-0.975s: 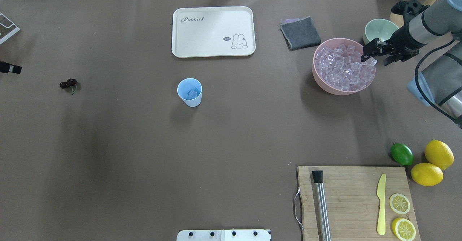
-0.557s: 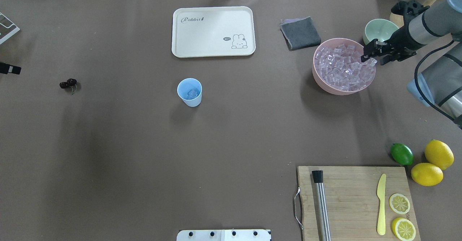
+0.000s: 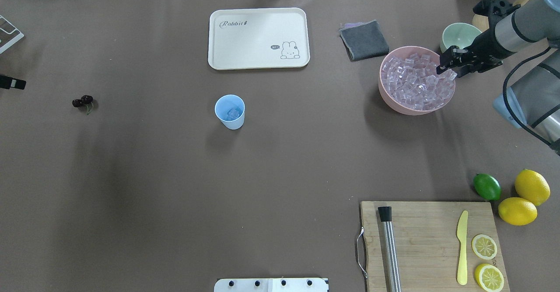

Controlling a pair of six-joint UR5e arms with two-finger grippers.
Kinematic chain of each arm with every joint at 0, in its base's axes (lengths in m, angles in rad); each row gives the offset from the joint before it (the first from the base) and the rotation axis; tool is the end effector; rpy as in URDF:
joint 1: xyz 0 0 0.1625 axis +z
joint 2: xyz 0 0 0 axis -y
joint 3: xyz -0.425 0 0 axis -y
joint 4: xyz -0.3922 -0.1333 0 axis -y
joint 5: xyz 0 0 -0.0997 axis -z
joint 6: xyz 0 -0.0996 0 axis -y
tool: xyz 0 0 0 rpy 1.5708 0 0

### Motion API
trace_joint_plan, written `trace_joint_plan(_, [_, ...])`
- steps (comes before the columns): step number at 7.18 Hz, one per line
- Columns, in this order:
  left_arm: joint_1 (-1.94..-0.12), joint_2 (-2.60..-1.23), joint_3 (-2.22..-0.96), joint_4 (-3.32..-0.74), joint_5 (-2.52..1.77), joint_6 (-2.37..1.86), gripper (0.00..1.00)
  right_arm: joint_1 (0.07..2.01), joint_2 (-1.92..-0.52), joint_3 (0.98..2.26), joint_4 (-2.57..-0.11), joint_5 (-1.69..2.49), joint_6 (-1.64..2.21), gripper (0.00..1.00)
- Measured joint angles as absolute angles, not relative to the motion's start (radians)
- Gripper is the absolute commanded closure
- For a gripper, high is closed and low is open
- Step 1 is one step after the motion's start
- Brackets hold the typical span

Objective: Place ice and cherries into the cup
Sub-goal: 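Grasp a third ice cube from the pink bowl with the right gripper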

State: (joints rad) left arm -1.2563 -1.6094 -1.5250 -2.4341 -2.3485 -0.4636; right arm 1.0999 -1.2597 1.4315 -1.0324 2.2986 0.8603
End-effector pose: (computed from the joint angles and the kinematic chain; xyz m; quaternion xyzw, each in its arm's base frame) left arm 0.1029 -0.5213 0.5612 0.2246 0.4648 0.0942 0.8512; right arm -0.2309 -0.6013 0.4914 0.0495 -0.4631 0.0481 0.8836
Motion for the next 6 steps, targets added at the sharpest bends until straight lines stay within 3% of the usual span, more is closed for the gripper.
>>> trace_joint_plan(3, [-1.256,-1.615,-1.523,-2.433,-2.349,-0.464,0.02,1.099,-1.263,1.447,-1.033,2.298,0.872,0.54])
trace_joint_plan(6, [-1.254,-1.615,-1.523,-2.434,-2.349,-0.465,0.02,1.100,-1.269,1.455,-1.034,2.298,0.874,0.55])
